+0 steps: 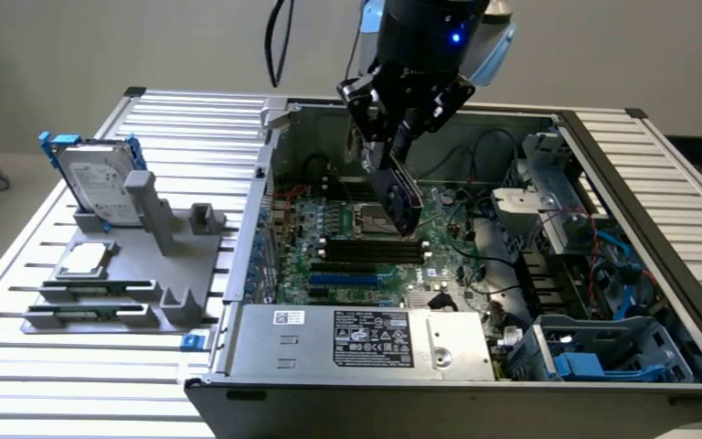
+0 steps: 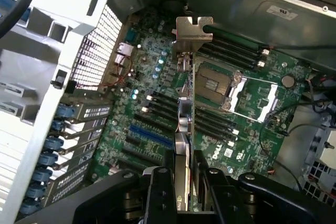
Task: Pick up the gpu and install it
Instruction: 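Insert the gpu into the slot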
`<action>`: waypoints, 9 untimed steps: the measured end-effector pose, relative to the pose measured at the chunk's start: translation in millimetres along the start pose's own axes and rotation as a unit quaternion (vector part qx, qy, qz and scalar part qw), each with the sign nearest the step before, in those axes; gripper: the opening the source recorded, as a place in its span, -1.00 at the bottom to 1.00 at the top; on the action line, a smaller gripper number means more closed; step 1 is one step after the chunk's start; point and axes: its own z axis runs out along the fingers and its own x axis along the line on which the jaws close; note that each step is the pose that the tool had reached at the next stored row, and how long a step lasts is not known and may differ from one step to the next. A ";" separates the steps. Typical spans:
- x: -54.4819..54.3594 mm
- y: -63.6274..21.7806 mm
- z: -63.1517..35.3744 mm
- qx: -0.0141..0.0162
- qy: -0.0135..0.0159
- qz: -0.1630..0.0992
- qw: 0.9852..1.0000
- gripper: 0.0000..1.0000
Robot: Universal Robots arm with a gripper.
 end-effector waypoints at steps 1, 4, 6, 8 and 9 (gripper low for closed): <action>-0.1 -0.1 0.8 0.000 0.001 -0.008 1.000 -0.48; -0.2 -0.3 3.2 -0.002 0.002 -0.036 0.999 -0.48; -0.2 -0.4 4.5 -0.003 0.002 -0.055 0.999 -0.48; -0.3 -0.6 5.8 -0.005 0.003 -0.073 0.997 -0.48; -0.3 -0.6 6.5 -0.006 0.003 -0.082 0.997 -0.48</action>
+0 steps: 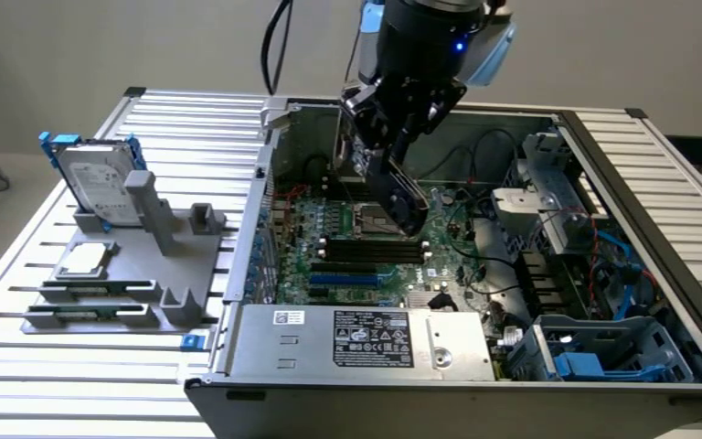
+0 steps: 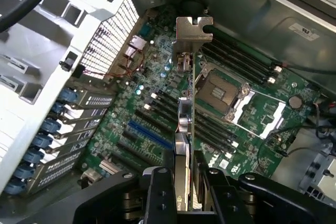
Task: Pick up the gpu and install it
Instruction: 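Insert the gpu into the slot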
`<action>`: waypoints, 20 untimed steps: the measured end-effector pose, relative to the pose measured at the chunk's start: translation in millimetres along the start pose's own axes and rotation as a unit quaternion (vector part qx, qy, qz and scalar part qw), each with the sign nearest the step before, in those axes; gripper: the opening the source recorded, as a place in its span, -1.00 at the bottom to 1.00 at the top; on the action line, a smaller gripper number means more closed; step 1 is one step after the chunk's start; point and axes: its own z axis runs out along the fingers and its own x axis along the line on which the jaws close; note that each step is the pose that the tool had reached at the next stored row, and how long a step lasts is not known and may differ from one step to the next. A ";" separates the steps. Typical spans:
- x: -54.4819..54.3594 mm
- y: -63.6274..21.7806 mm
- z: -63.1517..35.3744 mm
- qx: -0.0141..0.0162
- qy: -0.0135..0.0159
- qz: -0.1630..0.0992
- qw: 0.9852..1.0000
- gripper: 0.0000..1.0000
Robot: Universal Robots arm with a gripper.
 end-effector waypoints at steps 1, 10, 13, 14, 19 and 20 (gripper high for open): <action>0.0 -0.1 0.7 -0.001 0.000 -0.009 1.000 -0.48; -0.3 -0.8 6.9 -0.007 0.003 -0.092 0.996 -0.48; -0.4 -1.0 8.8 -0.007 0.005 -0.119 0.993 -0.48; -0.4 -1.0 9.2 -0.007 0.006 -0.128 0.992 -0.48; -0.5 -1.4 11.3 -0.003 0.010 -0.173 0.985 -0.48; -0.6 -1.4 12.1 -0.003 0.011 -0.182 0.983 -0.48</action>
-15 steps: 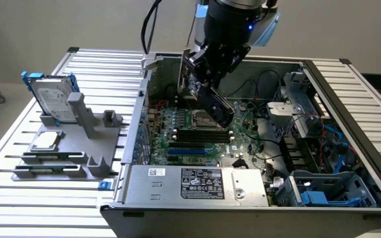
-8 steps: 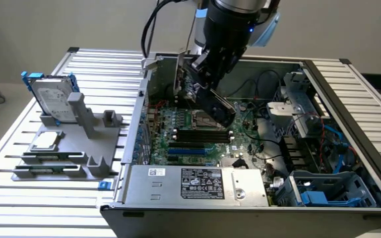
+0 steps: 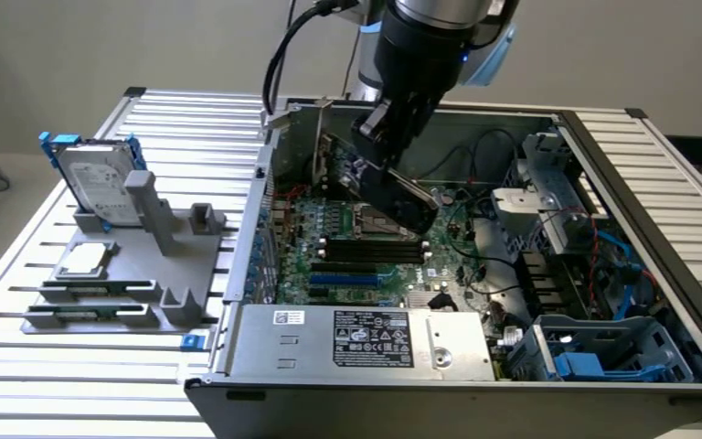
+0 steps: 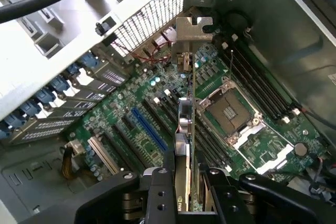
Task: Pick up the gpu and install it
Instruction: 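Insert the gpu into the slot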
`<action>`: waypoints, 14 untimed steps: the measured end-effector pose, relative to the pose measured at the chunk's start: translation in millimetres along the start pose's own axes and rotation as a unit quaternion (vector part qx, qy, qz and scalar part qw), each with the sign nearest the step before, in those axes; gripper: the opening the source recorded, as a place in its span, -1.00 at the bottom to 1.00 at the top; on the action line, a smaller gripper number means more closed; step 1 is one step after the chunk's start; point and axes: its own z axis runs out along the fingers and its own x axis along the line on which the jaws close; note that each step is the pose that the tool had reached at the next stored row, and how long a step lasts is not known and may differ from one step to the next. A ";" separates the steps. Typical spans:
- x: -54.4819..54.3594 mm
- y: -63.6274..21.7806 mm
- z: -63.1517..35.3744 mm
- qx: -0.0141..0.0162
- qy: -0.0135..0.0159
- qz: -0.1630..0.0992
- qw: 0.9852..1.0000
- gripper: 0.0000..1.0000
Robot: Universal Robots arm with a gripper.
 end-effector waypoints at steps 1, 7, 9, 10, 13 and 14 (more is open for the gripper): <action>0.0 -0.1 0.8 0.001 0.001 -0.009 1.000 -0.48; -0.1 -0.9 6.2 0.006 0.006 -0.063 0.998 -0.48; -0.2 -1.2 8.5 0.006 0.008 -0.081 0.997 -0.48; -0.2 -1.4 9.4 0.007 0.009 -0.090 0.996 -0.48; -0.3 -1.8 12.2 0.007 0.013 -0.117 0.993 -0.48; -0.3 -1.9 13.1 0.007 0.014 -0.126 0.992 -0.48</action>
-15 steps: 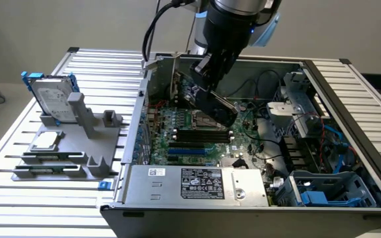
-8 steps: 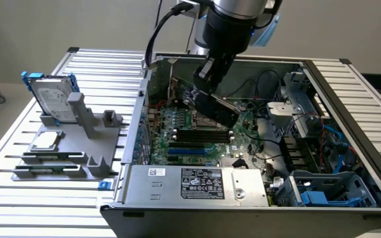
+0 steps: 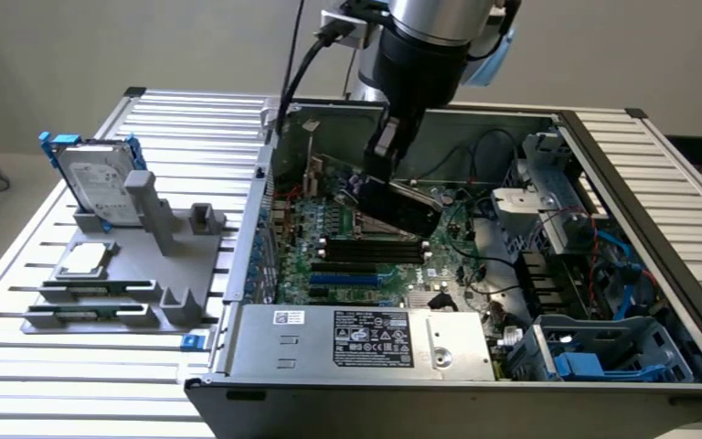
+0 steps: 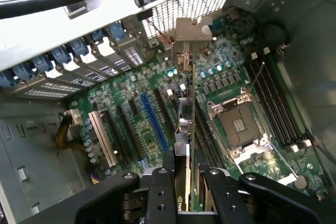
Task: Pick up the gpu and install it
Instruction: 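Insert the gpu into the slot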
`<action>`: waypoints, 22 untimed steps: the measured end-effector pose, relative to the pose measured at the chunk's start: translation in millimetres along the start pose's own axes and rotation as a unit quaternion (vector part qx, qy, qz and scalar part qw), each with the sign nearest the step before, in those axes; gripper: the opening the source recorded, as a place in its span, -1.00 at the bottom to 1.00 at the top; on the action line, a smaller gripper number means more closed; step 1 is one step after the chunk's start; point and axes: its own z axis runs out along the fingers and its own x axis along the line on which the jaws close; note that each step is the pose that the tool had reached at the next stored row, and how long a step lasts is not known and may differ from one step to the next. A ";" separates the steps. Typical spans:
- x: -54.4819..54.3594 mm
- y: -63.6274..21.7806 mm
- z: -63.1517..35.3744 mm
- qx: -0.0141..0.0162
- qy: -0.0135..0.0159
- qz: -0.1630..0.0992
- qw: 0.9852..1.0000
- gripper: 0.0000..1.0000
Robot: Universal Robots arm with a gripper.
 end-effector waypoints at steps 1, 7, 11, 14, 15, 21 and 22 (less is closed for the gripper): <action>0.0 -0.1 0.9 0.000 0.001 -0.009 1.000 -0.48; -0.1 -0.9 6.6 0.001 0.009 -0.063 0.998 -0.48; -0.2 -1.5 12.0 0.002 0.013 -0.096 0.995 -0.48; -0.2 -2.0 15.2 0.002 0.015 -0.119 0.993 -0.48; -0.2 -2.1 16.2 0.002 0.016 -0.126 0.992 -0.48; 0.5 -2.8 24.5 0.002 0.020 -0.163 0.986 -0.48; 0.9 -2.8 26.2 0.002 0.019 -0.168 0.986 -0.48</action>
